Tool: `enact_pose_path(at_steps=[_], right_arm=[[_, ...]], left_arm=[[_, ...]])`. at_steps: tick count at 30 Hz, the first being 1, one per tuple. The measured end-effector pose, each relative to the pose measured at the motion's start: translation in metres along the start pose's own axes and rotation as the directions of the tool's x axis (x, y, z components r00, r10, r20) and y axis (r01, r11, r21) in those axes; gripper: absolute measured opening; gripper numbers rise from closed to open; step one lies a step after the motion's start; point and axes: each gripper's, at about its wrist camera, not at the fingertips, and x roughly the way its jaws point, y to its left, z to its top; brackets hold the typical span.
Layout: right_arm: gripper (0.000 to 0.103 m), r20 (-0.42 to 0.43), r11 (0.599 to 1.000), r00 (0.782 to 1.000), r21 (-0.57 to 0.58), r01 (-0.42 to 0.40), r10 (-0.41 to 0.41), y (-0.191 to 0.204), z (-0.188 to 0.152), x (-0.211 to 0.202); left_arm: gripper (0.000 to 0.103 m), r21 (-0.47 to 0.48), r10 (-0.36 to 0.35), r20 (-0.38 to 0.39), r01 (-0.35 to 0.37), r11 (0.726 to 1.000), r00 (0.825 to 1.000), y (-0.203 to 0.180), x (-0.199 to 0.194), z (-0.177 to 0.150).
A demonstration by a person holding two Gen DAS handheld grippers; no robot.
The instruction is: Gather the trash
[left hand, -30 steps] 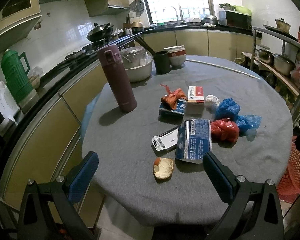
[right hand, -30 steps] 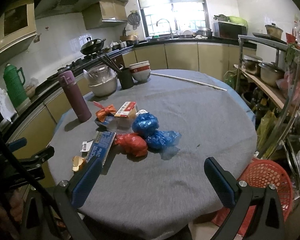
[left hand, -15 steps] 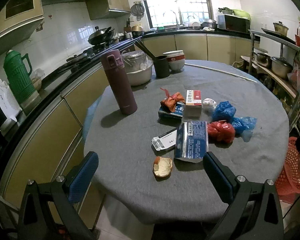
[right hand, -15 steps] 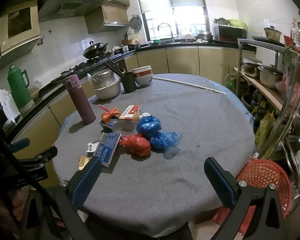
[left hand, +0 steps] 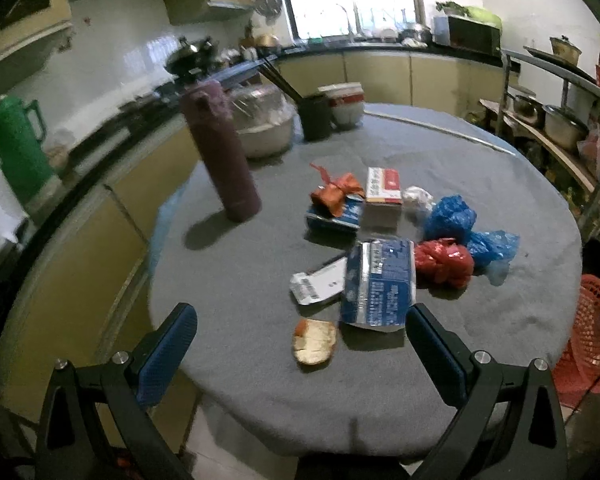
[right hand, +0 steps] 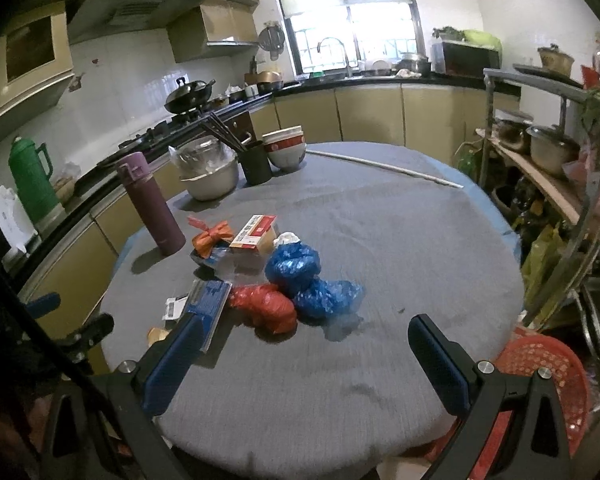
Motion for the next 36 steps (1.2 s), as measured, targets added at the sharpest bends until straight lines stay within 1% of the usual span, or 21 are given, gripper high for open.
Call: enact_pose_path(at_steps=[2,4,6,9,12,14,16,17,18,19,20,21,22,23,24,25,27,28,31,36], right_arm=[[0.103,-0.023,0.999,0.999,0.021,-0.027,0.027,-0.008,0.011,0.019],[0.103,-0.051,0.998,0.997,0.044,-0.052,0.054,-0.015,0.02,0.038],[0.103,-0.083,0.993,0.991,0.068,-0.096,0.101,-0.021,0.029,0.062],[0.102,-0.131,0.992,0.984,0.054,-0.116,0.122,-0.022,0.04,0.098],[0.096,-0.176,0.987,0.971,0.048,-0.156,0.162,-0.019,0.046,0.13],[0.095,-0.215,0.982,0.958,0.056,-0.183,0.191,-0.015,0.049,0.153],[0.088,-0.262,0.977,0.941,0.06,-0.206,0.215,-0.008,0.049,0.178],[0.086,-0.276,0.978,0.938,0.057,-0.202,0.21,-0.006,0.049,0.186],[0.077,-0.297,0.98,0.934,0.053,-0.191,0.198,-0.004,0.047,0.195],[0.063,-0.327,0.982,0.926,0.057,-0.181,0.189,-0.002,0.044,0.206],[0.063,-0.331,0.979,0.921,0.073,-0.193,0.206,-0.003,0.043,0.21],[0.062,-0.311,0.976,0.925,0.091,-0.198,0.217,-0.004,0.043,0.21],[0.062,-0.304,0.975,0.927,0.098,-0.199,0.219,-0.004,0.042,0.209],[0.061,-0.295,0.974,0.929,0.104,-0.201,0.224,-0.006,0.042,0.207],[0.061,-0.278,0.972,0.932,0.11,-0.207,0.231,-0.007,0.041,0.203],[0.06,-0.264,0.971,0.936,0.115,-0.21,0.233,-0.009,0.04,0.197],[0.06,-0.234,0.967,0.941,0.131,-0.218,0.244,-0.017,0.04,0.184],[0.06,-0.214,0.963,0.943,0.147,-0.226,0.254,-0.023,0.04,0.175],[0.06,-0.151,0.951,0.95,0.19,-0.242,0.272,-0.041,0.039,0.144],[0.06,-0.065,0.934,0.957,0.248,-0.258,0.282,-0.066,0.03,0.095]], left_arm=[[0.103,-0.005,-0.038,-0.044,0.038,0.999,0.998,-0.002,0.016,0.005],[0.103,-0.017,-0.073,-0.092,0.072,0.997,0.993,-0.004,0.033,0.009],[0.103,-0.03,-0.099,-0.142,0.096,0.995,0.985,-0.007,0.051,0.013],[0.103,-0.029,-0.117,-0.18,0.114,0.993,0.977,-0.015,0.069,0.016],[0.103,-0.036,-0.16,-0.215,0.156,0.987,0.963,-0.023,0.085,0.021],[0.103,-0.04,-0.175,-0.244,0.17,0.985,0.954,-0.028,0.093,0.022],[0.103,-0.051,-0.207,-0.261,0.201,0.978,0.943,-0.032,0.102,0.023],[0.103,-0.055,-0.215,-0.275,0.208,0.977,0.937,-0.034,0.106,0.022],[0.101,-0.062,-0.223,-0.287,0.215,0.975,0.932,-0.036,0.111,0.022],[0.1,-0.068,-0.234,-0.291,0.224,0.972,0.928,-0.037,0.114,0.022],[0.094,-0.073,-0.247,-0.299,0.236,0.969,0.922,-0.038,0.118,0.021],[0.086,-0.08,-0.255,-0.311,0.243,0.967,0.915,-0.04,0.122,0.02],[0.081,-0.094,-0.272,-0.326,0.255,0.962,0.905,-0.041,0.127,0.019],[0.071,-0.104,-0.289,-0.334,0.269,0.957,0.897,-0.042,0.131,0.018],[0.07,-0.112,-0.296,-0.342,0.274,0.955,0.892,-0.043,0.135,0.018],[0.069,-0.115,-0.296,-0.332,0.273,0.955,0.896,-0.042,0.136,0.018],[0.061,-0.109,-0.29,-0.305,0.27,0.957,0.907,-0.042,0.133,0.021],[0.058,-0.11,-0.292,-0.297,0.271,0.956,0.909,-0.041,0.131,0.021],[0.058,-0.125,-0.311,-0.273,0.287,0.95,0.91,-0.038,0.122,0.022],[0.057,-0.098,-0.305,-0.227,0.29,0.952,0.925,-0.041,0.098,0.021]])
